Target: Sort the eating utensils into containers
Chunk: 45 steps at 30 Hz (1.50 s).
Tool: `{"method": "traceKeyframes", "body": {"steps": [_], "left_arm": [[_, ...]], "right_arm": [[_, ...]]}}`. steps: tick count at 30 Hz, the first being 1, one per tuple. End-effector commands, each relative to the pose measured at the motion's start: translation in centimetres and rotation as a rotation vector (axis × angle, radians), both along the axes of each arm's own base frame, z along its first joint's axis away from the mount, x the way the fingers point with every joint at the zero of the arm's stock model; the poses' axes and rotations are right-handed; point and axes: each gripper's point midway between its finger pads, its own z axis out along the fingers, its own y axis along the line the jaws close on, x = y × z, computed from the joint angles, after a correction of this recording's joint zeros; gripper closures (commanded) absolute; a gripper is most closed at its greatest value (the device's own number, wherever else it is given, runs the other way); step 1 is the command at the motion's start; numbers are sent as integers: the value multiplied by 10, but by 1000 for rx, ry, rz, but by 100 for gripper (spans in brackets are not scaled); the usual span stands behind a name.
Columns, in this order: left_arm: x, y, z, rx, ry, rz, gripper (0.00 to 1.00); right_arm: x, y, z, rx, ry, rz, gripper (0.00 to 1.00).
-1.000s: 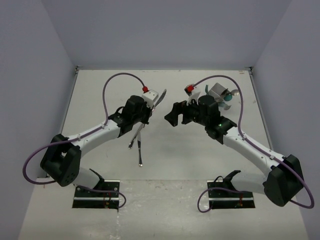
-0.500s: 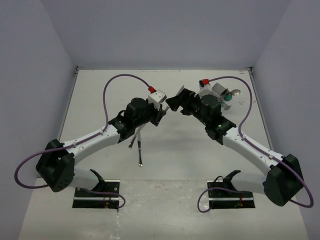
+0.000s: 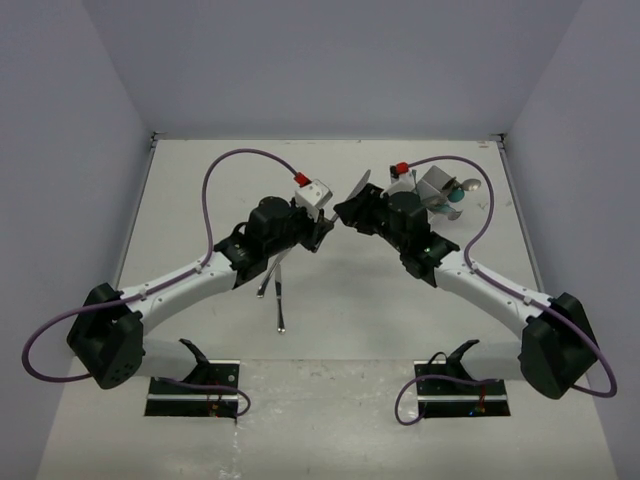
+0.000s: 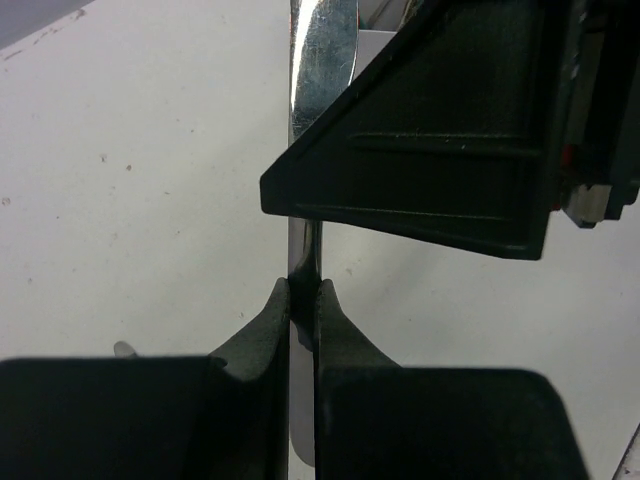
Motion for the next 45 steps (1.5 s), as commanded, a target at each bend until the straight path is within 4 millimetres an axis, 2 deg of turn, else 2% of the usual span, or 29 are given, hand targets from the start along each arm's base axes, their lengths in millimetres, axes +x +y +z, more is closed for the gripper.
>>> {"method": "traceKeyframes", "body": {"steps": [1, 6, 9, 13, 14, 15, 16, 17, 20, 21, 24, 27, 29, 30, 32, 33, 34, 35, 37, 38, 39, 42, 45], "left_arm": [[1, -9, 43, -99, -93, -16, 100], [6, -10, 42, -93, -98, -5, 100], [7, -14, 42, -89, -112, -20, 100], [9, -15, 39, -59, -125, -31, 100], [9, -16, 38, -49, -128, -36, 97], [7, -17, 36, -44, -124, -52, 83], [6, -17, 37, -45, -122, -54, 32], [7, -16, 36, -45, -119, -44, 0], [13, -5, 30, -21, -100, 27, 0], [14, 0, 22, 3, -80, 52, 0], [22, 21, 7, 56, -59, 167, 0], [27, 43, -9, 102, -17, 286, 0], [28, 58, -23, 124, 30, 350, 0], [29, 63, -28, 126, 48, 367, 0], [29, 76, -43, 127, 108, 402, 0], [30, 81, -48, 126, 129, 417, 0], [34, 91, -51, 121, 143, 447, 0], [28, 98, -64, 138, 191, 463, 0], [30, 113, -69, 136, 214, 505, 0], [27, 121, -77, 147, 234, 535, 0], [27, 128, -81, 153, 244, 562, 0], [17, 148, -97, 195, 299, 645, 0], [2, 161, -115, 230, 361, 694, 0]], "right_arm": [[6, 8, 19, 28, -48, -13, 55], [3, 14, 22, 11, -78, 22, 87], [4, 14, 27, -6, -113, 39, 100], [4, 10, 33, -36, -180, 39, 100], [5, 5, 33, -54, -195, 23, 100], [5, -2, 38, -56, -216, -4, 100], [9, -13, 35, -77, -223, -62, 100], [12, -23, 37, -103, -244, -107, 100], [25, -70, 43, -162, -277, -283, 100], [30, -92, 47, -174, -289, -357, 100], [37, -163, 34, -262, -276, -630, 100], [39, -219, 26, -300, -259, -846, 100], [40, -237, 15, -346, -234, -911, 100], [42, -251, 18, -358, -237, -965, 100], [49, -260, 15, -379, -236, -1002, 100], [52, -259, 12, -393, -229, -994, 100], [57, -262, 18, -378, -249, -1010, 100], [63, -262, 12, -410, -242, -1007, 100], [74, -260, 19, -420, -264, -1008, 100], [81, -258, 8, -458, -244, -997, 100], [86, -256, 7, -460, -242, -993, 100], [86, -252, -13, -479, -199, -975, 100], [78, -245, -16, -461, -183, -958, 99]]}}
